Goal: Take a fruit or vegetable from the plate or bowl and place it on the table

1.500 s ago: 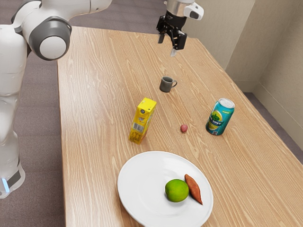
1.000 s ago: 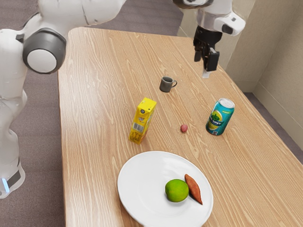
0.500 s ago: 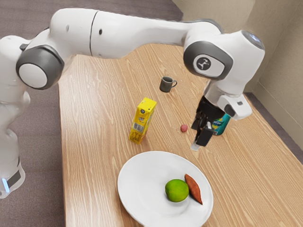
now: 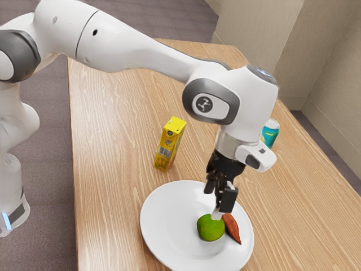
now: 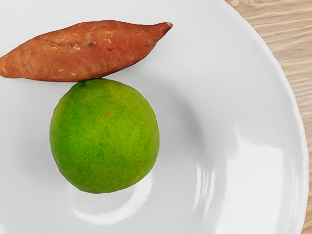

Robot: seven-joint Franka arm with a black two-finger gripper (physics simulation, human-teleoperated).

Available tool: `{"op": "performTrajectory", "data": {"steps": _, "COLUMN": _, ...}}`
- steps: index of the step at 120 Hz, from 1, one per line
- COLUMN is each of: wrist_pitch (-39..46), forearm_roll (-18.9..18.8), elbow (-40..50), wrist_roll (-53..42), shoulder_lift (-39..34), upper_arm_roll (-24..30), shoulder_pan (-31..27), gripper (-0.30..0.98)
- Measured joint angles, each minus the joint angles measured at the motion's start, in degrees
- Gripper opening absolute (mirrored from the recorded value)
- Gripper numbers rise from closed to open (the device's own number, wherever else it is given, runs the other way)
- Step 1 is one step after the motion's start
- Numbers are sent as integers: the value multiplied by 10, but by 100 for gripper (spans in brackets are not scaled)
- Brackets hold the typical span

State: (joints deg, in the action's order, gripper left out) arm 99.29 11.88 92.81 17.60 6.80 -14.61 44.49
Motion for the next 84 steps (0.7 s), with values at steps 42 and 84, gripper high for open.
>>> {"op": "performTrajectory", "data": {"steps": 42, "wrist_pitch": 50, "forearm_roll": -6, "elbow": 51, "wrist_roll": 109, "shoulder_lift": 0, "upper_arm_roll": -6, "shoulder_pan": 7, "gripper": 69}}
{"op": "performTrajectory", "data": {"steps": 84, "wrist_pitch": 55, "forearm_roll": -18, "elbow": 62, "wrist_roll": 118, "shoulder_lift": 2, "upper_arm_roll": -10, "shoulder_pan": 13, "gripper": 69}}
